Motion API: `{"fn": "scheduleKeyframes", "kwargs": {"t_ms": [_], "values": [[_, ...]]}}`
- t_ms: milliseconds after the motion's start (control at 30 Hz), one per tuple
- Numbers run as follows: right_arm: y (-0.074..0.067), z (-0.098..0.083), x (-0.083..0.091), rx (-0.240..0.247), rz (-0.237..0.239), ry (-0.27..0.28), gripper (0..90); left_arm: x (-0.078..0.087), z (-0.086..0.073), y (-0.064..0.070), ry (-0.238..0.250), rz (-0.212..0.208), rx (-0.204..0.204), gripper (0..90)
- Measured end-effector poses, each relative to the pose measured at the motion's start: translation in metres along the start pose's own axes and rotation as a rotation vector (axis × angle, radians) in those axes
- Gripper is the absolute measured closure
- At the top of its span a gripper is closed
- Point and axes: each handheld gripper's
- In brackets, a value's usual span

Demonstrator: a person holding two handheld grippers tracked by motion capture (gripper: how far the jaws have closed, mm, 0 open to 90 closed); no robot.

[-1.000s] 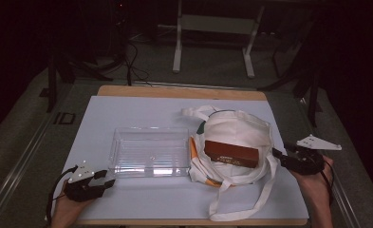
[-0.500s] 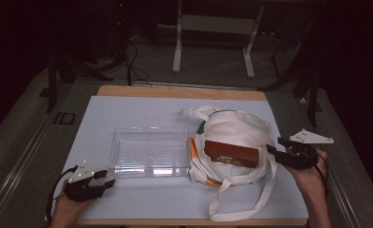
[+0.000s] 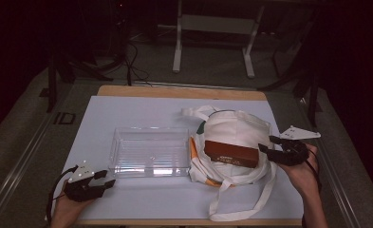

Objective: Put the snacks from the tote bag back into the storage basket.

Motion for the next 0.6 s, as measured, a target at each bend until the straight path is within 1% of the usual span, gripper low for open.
{"fn": "scheduleKeyframes", "kwargs": {"t_ms": [167, 467, 600], "values": [[-0.002, 0.003, -0.006, 0.030, 0.020, -0.032, 42.5, 0.000, 0.000, 0.000, -0.001, 0.000, 0.001, 47.9], [-0.005, 0.010, -0.016, 0.069, 0.043, -0.063, 42.2, 0.000, 0.000, 0.000, -0.002, -0.004, 0.000, 47.8], [-0.008, 0.014, -0.022, 0.095, 0.069, -0.082, 42.3, 0.000, 0.000, 0.000, -0.002, -0.005, 0.000, 47.8]]}}
Point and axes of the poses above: each handheld gripper's, and its own axes: x roughly backward along the jaws, z roughly out of its top, y roughly to its right, and after that the axes turned 8 degrees about y, right-handed
